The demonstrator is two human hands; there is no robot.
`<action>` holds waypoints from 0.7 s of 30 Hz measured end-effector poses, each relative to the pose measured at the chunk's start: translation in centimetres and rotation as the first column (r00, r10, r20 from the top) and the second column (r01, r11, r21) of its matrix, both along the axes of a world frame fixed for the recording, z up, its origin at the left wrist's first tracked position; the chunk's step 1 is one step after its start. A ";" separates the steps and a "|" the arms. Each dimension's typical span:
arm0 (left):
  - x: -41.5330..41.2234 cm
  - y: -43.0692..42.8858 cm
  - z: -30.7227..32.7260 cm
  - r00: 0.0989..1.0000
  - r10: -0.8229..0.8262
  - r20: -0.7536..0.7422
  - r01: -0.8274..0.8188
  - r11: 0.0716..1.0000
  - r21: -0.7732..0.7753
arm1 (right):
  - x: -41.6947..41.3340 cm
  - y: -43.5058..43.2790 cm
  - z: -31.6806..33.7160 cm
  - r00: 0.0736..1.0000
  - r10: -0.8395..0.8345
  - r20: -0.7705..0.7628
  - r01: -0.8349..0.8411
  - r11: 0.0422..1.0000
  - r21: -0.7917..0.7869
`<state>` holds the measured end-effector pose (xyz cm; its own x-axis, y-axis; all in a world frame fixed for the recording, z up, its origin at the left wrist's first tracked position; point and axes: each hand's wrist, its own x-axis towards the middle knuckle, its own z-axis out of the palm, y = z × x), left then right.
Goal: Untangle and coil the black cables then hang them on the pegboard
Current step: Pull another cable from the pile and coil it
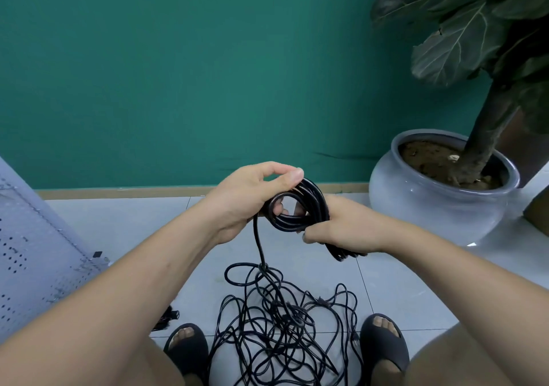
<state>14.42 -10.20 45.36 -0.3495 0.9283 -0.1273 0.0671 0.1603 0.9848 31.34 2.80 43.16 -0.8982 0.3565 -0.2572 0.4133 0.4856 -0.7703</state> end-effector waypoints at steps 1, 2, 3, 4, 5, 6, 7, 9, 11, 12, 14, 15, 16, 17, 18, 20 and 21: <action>-0.1 -0.2 0.3 0.999 -0.047 -0.006 0.047 0.999 -0.007 | 0.0 0.1 0.1 1.000 -0.011 -0.003 0.011 1.000 0.009; -0.3 -0.4 0.5 0.996 -0.094 -0.013 0.093 0.996 -0.012 | 0.0 0.1 0.2 1.000 -0.019 -0.013 0.019 1.000 0.006; -0.6 -0.5 0.7 0.990 -0.140 -0.022 0.140 0.990 -0.011 | 0.0 0.2 0.2 1.000 -0.018 -0.020 0.018 1.000 -0.008; -0.8 -0.7 0.8 0.984 -0.175 -0.030 0.175 0.985 -0.006 | 0.0 0.3 0.2 0.999 -0.014 -0.029 0.013 1.000 -0.028; -1.0 -0.7 0.8 0.980 -0.194 -0.037 0.195 0.981 0.005 | 0.0 0.4 0.2 0.999 -0.008 -0.035 0.007 0.999 -0.045; -1.2 -0.8 0.8 0.980 -0.194 -0.041 0.195 0.981 0.023 | -0.1 0.6 0.2 0.999 -0.007 -0.042 0.005 0.998 -0.058; -1.3 -0.9 0.8 0.983 -0.176 -0.048 0.179 0.983 0.045 | -0.2 0.6 0.2 0.999 -0.008 -0.046 0.005 0.998 -0.066; -1.3 -0.8 0.8 0.990 -0.105 -0.097 0.114 0.989 0.096 | -0.4 0.6 0.2 0.999 -0.013 -0.045 0.010 0.998 -0.063; -0.9 -0.7 0.6 0.981 -0.022 -0.193 0.049 0.989 0.140 | -0.7 0.4 0.1 0.998 -0.007 -0.063 0.003 0.998 -0.064; -0.7 -0.6 0.5 0.971 0.021 -0.239 0.018 0.987 0.161 | -0.8 0.2 0.1 0.997 0.003 -0.082 -0.010 0.997 -0.080; -0.1 -0.3 0.3 0.957 0.106 -0.270 -0.050 0.977 0.207 | -1.1 -0.7 0.3 0.991 0.027 -0.131 -0.047 0.987 -0.151; 0.1 -0.2 0.4 0.963 0.139 -0.229 -0.087 0.971 0.224 | -1.2 -1.3 0.6 0.985 0.046 -0.167 -0.075 0.982 -0.175; 0.3 0.0 0.5 0.978 0.157 -0.136 -0.124 0.966 0.228 | -1.4 -1.7 0.7 0.978 0.065 -0.198 -0.103 0.977 -0.187; 0.5 0.2 0.6 0.987 0.163 -0.005 -0.158 0.962 0.221 | -1.7 -2.1 0.8 0.972 0.078 -0.224 -0.124 0.973 -0.197; 0.6 0.4 0.9 0.978 0.158 0.134 -0.183 0.961 0.208 | -2.1 -2.5 0.7 0.968 0.073 -0.240 -0.127 0.967 -0.219; 0.5 0.7 1.2 0.926 0.117 0.360 -0.195 0.963 0.188 | -2.7 -3.1 0.4 0.969 0.027 -0.246 -0.096 0.958 -0.272; 0.4 0.7 1.4 0.893 0.093 0.440 -0.186 0.967 0.175 | -2.9 -3.4 0.1 0.970 0.016 -0.242 -0.087 0.955 -0.283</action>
